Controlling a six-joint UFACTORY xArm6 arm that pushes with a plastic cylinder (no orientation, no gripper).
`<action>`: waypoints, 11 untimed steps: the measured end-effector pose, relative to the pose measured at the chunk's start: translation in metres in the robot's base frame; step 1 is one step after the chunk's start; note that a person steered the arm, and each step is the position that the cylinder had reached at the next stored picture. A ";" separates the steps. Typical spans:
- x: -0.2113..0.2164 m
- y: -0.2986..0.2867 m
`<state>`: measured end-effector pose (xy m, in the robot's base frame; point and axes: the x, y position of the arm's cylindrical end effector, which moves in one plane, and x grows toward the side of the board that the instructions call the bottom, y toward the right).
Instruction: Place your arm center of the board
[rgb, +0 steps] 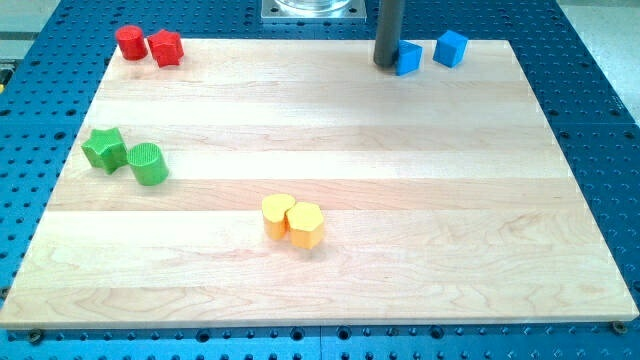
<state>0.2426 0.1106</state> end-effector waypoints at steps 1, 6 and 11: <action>0.012 0.021; 0.286 -0.021; 0.123 -0.089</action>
